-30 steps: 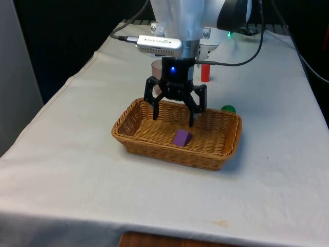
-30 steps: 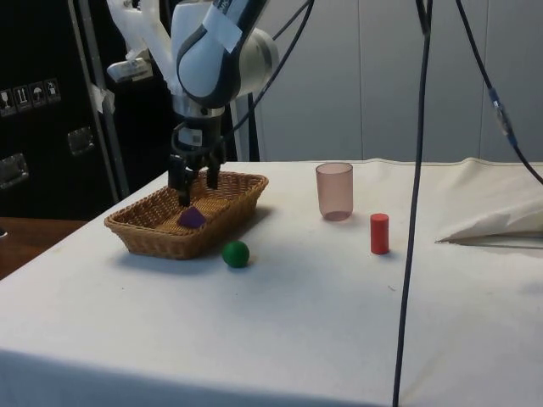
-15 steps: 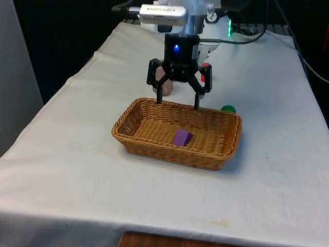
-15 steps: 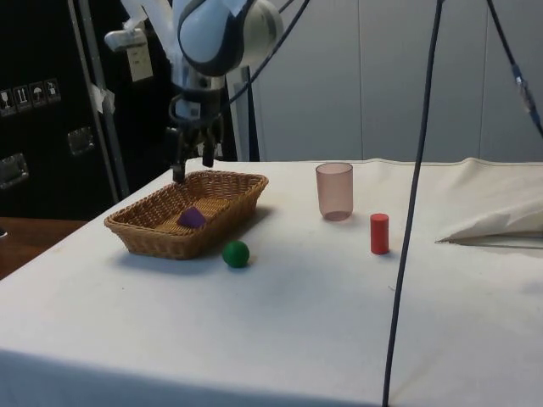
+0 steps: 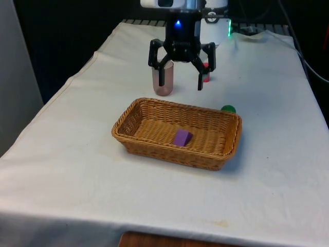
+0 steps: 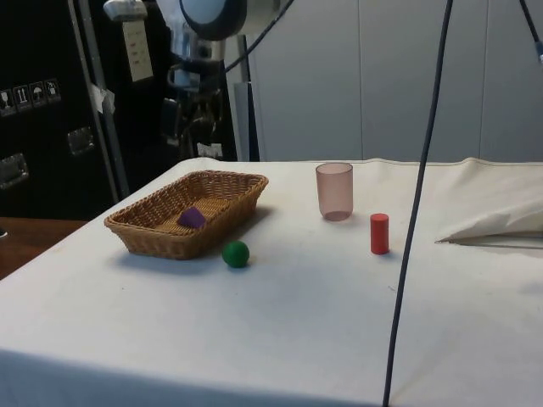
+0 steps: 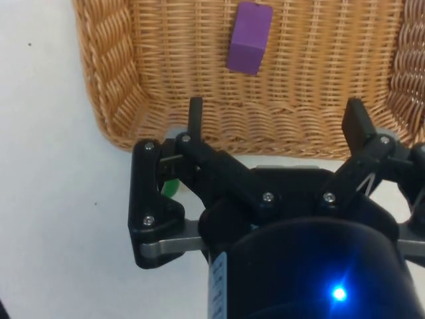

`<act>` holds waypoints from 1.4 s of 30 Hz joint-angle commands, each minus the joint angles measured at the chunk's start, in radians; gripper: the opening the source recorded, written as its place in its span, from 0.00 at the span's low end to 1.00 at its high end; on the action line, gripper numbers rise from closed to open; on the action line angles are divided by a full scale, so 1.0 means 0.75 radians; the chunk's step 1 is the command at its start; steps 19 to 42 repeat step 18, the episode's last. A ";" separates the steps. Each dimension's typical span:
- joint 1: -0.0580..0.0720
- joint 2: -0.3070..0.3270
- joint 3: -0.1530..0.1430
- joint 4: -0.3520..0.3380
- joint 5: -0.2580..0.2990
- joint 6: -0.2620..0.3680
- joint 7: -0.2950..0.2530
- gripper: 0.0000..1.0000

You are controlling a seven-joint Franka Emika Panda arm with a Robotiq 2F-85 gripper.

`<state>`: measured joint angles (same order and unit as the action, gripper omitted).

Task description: Pick up the triangular block and place it into the basket.

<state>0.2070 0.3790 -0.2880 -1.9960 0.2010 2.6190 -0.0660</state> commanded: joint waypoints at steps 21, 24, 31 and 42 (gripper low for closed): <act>0.004 -0.015 -0.019 0.049 -0.017 -0.228 0.012 1.00; 0.004 -0.015 -0.019 0.049 -0.017 -0.228 0.012 1.00; 0.004 -0.015 -0.019 0.049 -0.017 -0.228 0.012 1.00; 0.004 -0.015 -0.019 0.049 -0.017 -0.228 0.012 1.00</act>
